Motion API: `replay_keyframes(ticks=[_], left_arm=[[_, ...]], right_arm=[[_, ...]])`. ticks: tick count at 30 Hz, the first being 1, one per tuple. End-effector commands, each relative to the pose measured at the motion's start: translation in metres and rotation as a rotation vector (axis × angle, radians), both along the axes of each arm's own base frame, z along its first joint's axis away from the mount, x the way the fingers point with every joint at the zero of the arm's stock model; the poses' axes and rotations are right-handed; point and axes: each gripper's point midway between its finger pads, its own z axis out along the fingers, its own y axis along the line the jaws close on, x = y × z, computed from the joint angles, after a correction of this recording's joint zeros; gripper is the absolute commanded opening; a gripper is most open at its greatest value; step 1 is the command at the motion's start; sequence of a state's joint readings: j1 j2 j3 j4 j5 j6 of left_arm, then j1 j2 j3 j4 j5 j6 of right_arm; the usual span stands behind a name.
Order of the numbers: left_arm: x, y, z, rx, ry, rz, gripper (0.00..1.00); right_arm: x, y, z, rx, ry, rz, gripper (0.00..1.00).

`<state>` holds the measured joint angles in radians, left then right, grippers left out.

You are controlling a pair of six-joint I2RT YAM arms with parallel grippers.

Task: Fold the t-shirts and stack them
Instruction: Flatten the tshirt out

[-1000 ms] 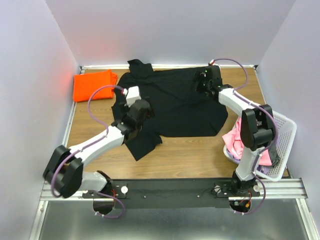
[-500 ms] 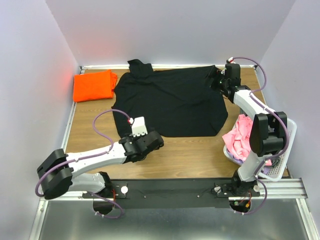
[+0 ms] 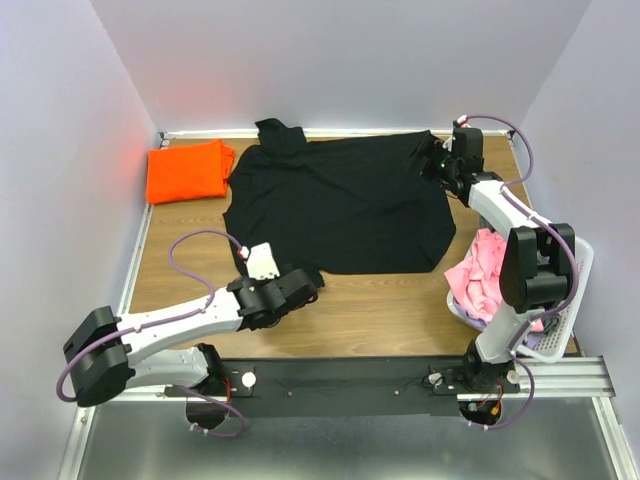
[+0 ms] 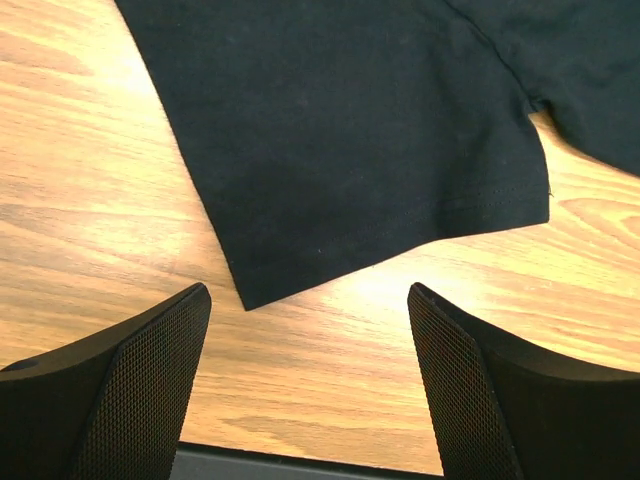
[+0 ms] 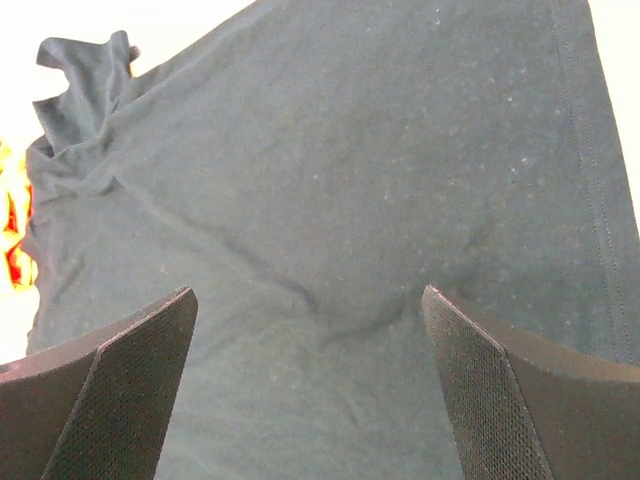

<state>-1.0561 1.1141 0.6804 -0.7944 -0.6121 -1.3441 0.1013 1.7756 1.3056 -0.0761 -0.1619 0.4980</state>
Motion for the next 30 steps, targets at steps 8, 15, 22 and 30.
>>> replay_keyframes(ticks=[8, 15, 22, 30], left_arm=[[0.011, -0.007, -0.027, 0.125, 0.161, -0.054, 0.83], [0.019, -0.011, -0.025, 0.046, 0.180, -0.012, 0.81], [-0.001, -0.004, -0.028, -0.091, 0.240, 0.069, 0.77], [-0.016, -0.005, -0.039, -0.110, 0.311, 0.069, 0.75]], right_arm=[[-0.008, -0.011, 0.015, 0.065, -0.033, 0.019, 1.00], [-0.013, -0.026, 0.022, 0.077, -0.054, -0.012, 1.00], [-0.014, -0.028, 0.019, 0.091, -0.048, -0.014, 1.00], [-0.016, -0.026, 0.016, 0.099, -0.043, -0.004, 1.00]])
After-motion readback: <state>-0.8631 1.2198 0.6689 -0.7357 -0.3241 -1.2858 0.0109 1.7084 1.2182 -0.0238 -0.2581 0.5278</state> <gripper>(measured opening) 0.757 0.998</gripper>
